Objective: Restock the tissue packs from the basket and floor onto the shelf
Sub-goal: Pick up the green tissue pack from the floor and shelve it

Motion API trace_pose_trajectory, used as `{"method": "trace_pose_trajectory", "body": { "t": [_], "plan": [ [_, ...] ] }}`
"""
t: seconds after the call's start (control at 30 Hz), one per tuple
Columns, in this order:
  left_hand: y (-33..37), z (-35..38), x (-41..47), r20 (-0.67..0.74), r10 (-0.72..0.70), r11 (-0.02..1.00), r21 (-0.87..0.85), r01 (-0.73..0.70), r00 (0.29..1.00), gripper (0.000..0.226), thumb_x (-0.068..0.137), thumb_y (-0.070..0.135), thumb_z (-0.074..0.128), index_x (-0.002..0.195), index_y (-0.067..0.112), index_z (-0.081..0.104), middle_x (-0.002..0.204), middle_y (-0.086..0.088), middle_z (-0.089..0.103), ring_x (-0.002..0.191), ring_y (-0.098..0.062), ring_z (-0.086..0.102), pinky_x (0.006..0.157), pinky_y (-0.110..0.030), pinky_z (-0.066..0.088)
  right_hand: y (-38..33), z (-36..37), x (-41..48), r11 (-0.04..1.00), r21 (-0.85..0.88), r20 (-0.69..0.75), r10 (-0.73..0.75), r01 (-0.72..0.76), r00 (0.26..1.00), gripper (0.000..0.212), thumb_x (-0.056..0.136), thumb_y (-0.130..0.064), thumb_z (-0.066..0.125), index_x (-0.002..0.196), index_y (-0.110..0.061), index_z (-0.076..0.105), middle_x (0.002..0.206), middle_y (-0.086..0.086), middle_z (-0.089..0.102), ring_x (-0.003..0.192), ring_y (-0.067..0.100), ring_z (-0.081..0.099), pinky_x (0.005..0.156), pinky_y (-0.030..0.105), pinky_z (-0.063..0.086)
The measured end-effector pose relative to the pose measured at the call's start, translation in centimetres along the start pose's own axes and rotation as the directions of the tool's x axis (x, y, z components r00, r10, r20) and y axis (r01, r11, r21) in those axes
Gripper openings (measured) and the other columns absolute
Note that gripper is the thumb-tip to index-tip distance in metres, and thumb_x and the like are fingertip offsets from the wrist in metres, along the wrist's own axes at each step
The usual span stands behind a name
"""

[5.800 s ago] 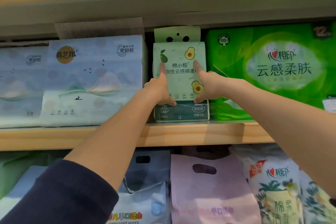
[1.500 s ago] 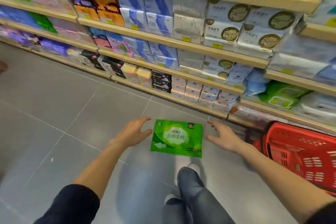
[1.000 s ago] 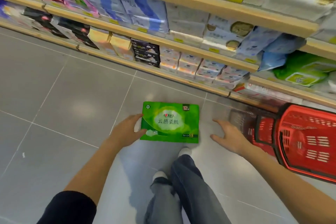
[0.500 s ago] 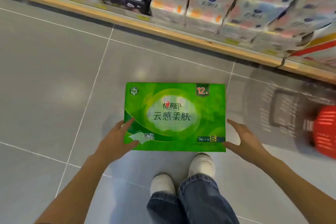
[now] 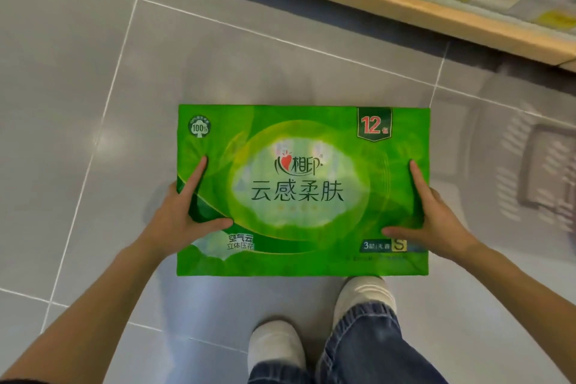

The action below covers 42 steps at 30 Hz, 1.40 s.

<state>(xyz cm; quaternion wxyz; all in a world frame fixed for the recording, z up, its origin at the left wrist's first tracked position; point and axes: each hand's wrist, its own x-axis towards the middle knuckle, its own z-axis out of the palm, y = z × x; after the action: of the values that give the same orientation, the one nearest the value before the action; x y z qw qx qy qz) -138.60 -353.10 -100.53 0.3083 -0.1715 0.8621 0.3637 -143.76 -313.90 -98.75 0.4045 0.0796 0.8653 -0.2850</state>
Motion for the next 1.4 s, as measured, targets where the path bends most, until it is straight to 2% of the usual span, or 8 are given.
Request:
{"method": "trace_pose_trajectory", "body": {
  "t": [0.1,0.23,0.53,0.7,0.83,0.97,1.13,1.4],
  "plan": [
    [-0.6,0.2,0.1,-0.002,0.023,0.999,-0.048,-0.023,1.000,0.115,0.051,0.052,0.075,0.136,0.059,-0.001,0.139,-0.009,0.041,0.124,-0.029,0.042,0.099,-0.038,0.038,-0.2,0.6,-0.1,0.999,0.044,-0.048,-0.003,0.006,0.999,0.123,0.048,-0.045,0.077,0.131,-0.055,-0.014,0.143,0.012,0.030,0.126,0.031,0.039,0.101,0.044,0.038],
    [0.0,0.1,-0.2,-0.034,0.037,0.995,-0.092,-0.040,0.999,0.113,0.052,0.047,0.077,0.133,0.061,0.000,0.136,-0.007,0.043,0.121,-0.027,0.044,0.095,-0.036,0.039,-0.5,0.8,-0.2,1.000,0.015,-0.109,-0.002,0.004,0.994,0.125,0.056,-0.031,0.084,0.137,-0.049,-0.009,0.145,0.010,0.033,0.127,0.031,0.040,0.099,0.046,0.039],
    [3.5,-2.5,-2.9,-0.079,0.050,0.998,-0.028,-0.053,0.996,0.108,0.064,0.021,0.081,0.137,0.052,0.008,0.136,-0.010,0.044,0.120,-0.029,0.047,0.097,-0.035,0.038,-3.5,-0.6,-3.3,0.999,-0.038,-0.149,-0.037,0.031,0.988,0.117,0.063,-0.026,0.081,0.135,-0.050,-0.008,0.141,0.012,0.036,0.117,0.032,0.047,0.086,0.045,0.046],
    [7.3,-7.5,-6.7,-0.098,0.095,0.995,-0.003,-0.096,0.991,0.106,0.065,0.021,0.081,0.136,0.054,0.010,0.137,-0.008,0.044,0.121,-0.029,0.047,0.099,-0.038,0.040,-6.2,-3.9,-7.4,0.995,0.022,-0.182,-0.093,0.098,0.979,0.117,0.062,-0.026,0.082,0.128,-0.061,-0.008,0.140,0.011,0.036,0.119,0.030,0.045,0.096,0.049,0.043],
    [11.8,-12.4,-10.3,-0.141,0.161,0.987,0.008,-0.161,0.977,0.102,0.065,0.022,0.081,0.133,0.057,0.014,0.137,-0.005,0.044,0.123,-0.026,0.045,0.102,-0.039,0.038,-9.6,-8.6,-11.8,0.980,0.061,-0.232,-0.169,0.188,0.958,0.116,0.062,-0.021,0.082,0.133,-0.056,-0.003,0.145,0.008,0.033,0.124,0.027,0.044,0.100,0.040,0.040],
    [17.0,-17.9,-14.2,-0.199,0.234,0.972,0.018,-0.235,0.952,0.101,0.063,0.024,0.082,0.128,0.064,0.016,0.138,-0.002,0.045,0.123,-0.022,0.046,0.103,-0.040,0.039,-13.9,-14.4,-16.8,0.970,-0.032,-0.326,-0.239,0.242,0.915,0.115,0.061,-0.025,0.083,0.132,-0.057,-0.002,0.143,0.008,0.039,0.115,0.032,0.053,0.092,0.042,0.046],
    [24.2,-25.0,-19.9,-0.283,0.322,0.946,0.055,-0.320,0.903,0.101,0.063,0.024,0.082,0.131,0.063,0.018,0.135,-0.002,0.047,0.121,-0.022,0.048,0.101,-0.041,0.041,-19.2,-21.7,-23.3,0.934,-0.106,-0.426,-0.353,0.341,0.833,0.118,0.058,-0.029,0.084,0.126,-0.067,-0.006,0.146,0.008,0.036,0.129,0.027,0.042,0.105,0.044,0.037],
    [35.6,-37.1,-32.1,-0.395,0.515,0.855,0.168,-0.491,0.761,0.106,0.062,0.021,0.083,0.122,0.075,0.014,0.133,0.009,0.042,0.120,-0.011,0.044,0.103,-0.033,0.037,-26.9,-31.4,-36.5,0.884,-0.130,-0.556,-0.440,0.449,0.705,0.121,0.058,-0.032,0.083,0.127,-0.067,-0.010,0.150,0.007,0.031,0.137,0.026,0.031,0.105,0.045,0.037]
  ]
}}
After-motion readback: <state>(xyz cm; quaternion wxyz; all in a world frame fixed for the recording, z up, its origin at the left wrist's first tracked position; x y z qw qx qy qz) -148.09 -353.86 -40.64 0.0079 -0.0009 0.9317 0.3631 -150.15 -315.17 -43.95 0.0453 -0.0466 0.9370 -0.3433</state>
